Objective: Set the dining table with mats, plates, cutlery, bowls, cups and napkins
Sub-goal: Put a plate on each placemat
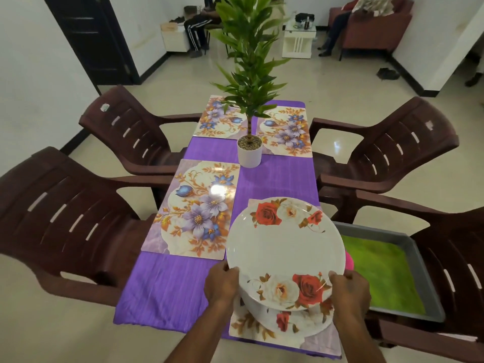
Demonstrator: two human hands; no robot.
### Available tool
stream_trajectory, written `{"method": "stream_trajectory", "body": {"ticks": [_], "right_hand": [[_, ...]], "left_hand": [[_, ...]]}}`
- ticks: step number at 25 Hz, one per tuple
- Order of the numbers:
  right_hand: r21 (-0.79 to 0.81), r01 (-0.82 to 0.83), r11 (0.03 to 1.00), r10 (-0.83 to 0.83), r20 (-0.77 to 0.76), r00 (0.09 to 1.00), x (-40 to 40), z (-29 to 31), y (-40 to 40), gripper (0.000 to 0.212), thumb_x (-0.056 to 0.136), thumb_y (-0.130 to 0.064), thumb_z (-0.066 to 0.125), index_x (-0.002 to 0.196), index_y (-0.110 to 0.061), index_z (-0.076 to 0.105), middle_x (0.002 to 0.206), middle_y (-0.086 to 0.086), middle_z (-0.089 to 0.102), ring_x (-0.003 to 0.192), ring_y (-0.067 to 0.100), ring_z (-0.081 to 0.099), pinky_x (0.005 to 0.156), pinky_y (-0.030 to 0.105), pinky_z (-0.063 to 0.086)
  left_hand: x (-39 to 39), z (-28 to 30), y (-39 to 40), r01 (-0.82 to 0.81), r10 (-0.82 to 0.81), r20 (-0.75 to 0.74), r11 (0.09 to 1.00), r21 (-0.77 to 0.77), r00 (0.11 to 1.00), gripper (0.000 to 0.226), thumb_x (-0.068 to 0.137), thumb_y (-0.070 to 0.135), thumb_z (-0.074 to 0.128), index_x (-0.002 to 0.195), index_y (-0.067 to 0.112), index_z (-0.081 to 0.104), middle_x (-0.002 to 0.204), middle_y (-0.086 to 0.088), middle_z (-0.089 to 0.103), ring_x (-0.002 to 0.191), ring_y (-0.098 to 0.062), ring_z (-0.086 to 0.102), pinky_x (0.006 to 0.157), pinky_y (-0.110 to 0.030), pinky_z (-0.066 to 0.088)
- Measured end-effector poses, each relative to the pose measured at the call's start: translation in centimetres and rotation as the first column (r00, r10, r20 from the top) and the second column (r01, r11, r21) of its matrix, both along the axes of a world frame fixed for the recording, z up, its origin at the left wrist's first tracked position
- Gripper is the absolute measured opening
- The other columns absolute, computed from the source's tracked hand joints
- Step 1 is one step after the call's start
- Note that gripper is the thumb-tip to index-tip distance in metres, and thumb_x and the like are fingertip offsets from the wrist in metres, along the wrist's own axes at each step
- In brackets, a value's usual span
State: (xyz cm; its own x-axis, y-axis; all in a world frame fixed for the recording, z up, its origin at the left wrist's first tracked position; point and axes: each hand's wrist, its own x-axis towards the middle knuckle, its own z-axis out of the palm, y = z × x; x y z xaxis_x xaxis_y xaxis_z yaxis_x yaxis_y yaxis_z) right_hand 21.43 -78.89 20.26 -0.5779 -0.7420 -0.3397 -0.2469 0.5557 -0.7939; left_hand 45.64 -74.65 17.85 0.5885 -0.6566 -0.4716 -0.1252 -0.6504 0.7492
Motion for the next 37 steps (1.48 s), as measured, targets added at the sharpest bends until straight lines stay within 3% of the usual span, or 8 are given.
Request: {"method": "stream_trajectory", "body": {"ticks": [5,9,11,17,20,24,32,37], "right_hand": [[-0.062,-0.064,0.996,0.068,0.067,0.995,7.3,-0.4,-4.8,0.012,0.090,-0.014,0.069,0.098,-0.005,0.068,0.084,0.013,0.071,0.078,0.034,0.067,0.070,0.036,0.050],[-0.055,-0.176,0.983,0.179,0.053,0.982,16.3,-2.5,-9.2,0.017,0.092,-0.020,0.069,0.108,-0.013,0.068,0.109,0.011,0.073,0.100,0.035,0.068,0.091,0.047,0.055],[-0.029,-0.185,0.982,0.186,0.043,0.982,21.0,-3.2,-10.8,0.025,0.092,-0.019,0.068,0.115,-0.011,0.069,0.114,0.009,0.073,0.105,0.035,0.067,0.090,0.040,0.053],[0.051,-0.210,0.976,0.206,0.077,0.975,29.9,-7.1,-15.2,0.034,0.070,-0.032,0.062,0.089,-0.005,0.071,0.082,0.012,0.073,0.082,0.034,0.070,0.069,0.039,0.055],[0.083,-0.168,0.982,0.164,0.051,0.985,32.0,-8.1,-16.4,0.023,0.081,-0.020,0.069,0.095,-0.002,0.071,0.089,0.016,0.073,0.087,0.035,0.069,0.071,0.036,0.052],[0.127,-0.151,0.980,0.149,0.026,0.988,33.1,-8.1,-17.6,0.023,0.087,-0.017,0.066,0.100,0.002,0.068,0.099,0.019,0.071,0.095,0.037,0.066,0.070,0.030,0.040],[0.280,-0.179,0.943,0.224,-0.140,0.964,34.0,-8.6,-17.9,0.032,0.093,-0.021,0.065,0.118,0.000,0.060,0.122,0.019,0.067,0.114,0.039,0.062,0.087,0.038,0.051],[0.311,-0.145,0.939,0.234,-0.274,0.933,34.8,-8.2,-17.9,0.039,0.095,-0.023,0.065,0.124,0.002,0.057,0.127,0.019,0.065,0.118,0.037,0.063,0.088,0.037,0.053]], "left_hand": [[8.1,1.8,-4.1,-0.028,0.031,0.024,0.994,-0.107,0.999,0.012,0.087,0.023,0.062,0.089,0.026,0.073,0.087,0.005,0.072,0.083,-0.022,0.066,0.075,-0.043,0.057],[16.9,0.6,-7.7,-0.027,0.035,0.124,0.998,-0.065,0.992,0.011,0.087,0.023,0.065,0.090,0.024,0.075,0.089,0.000,0.074,0.085,-0.028,0.066,0.078,-0.040,0.055],[21.7,-0.4,-9.7,0.007,-0.001,0.166,0.999,-0.035,0.986,0.010,0.086,0.020,0.067,0.079,0.024,0.072,0.087,-0.005,0.074,0.084,-0.032,0.066,0.078,-0.041,0.055],[31.2,-3.0,-14.4,0.071,-0.067,0.126,0.997,-0.029,0.990,0.013,0.095,0.017,0.067,0.100,0.012,0.077,0.092,-0.004,0.071,0.080,-0.022,0.064,0.068,-0.029,0.050],[33.4,-4.8,-15.9,0.114,-0.109,0.138,0.993,-0.033,0.985,0.019,0.094,0.017,0.068,0.107,0.008,0.078,0.102,-0.009,0.075,0.082,-0.023,0.065,0.073,-0.033,0.054],[34.4,-5.7,-17.3,0.146,-0.141,0.170,0.989,-0.018,0.975,0.022,0.094,0.019,0.068,0.110,0.007,0.077,0.109,-0.013,0.075,0.084,-0.022,0.058,0.074,-0.030,0.042],[34.0,-6.3,-18.0,0.124,-0.121,0.282,0.992,0.008,0.952,0.017,0.092,0.020,0.071,0.100,0.007,0.078,0.095,-0.012,0.075,0.074,-0.021,0.054,0.066,-0.029,0.038],[32.3,-5.3,-17.6,0.007,0.013,0.294,0.998,-0.067,0.956,0.018,0.090,0.012,0.075,0.105,0.003,0.078,0.096,-0.017,0.076,0.083,-0.031,0.069,0.061,-0.025,0.039]]}}
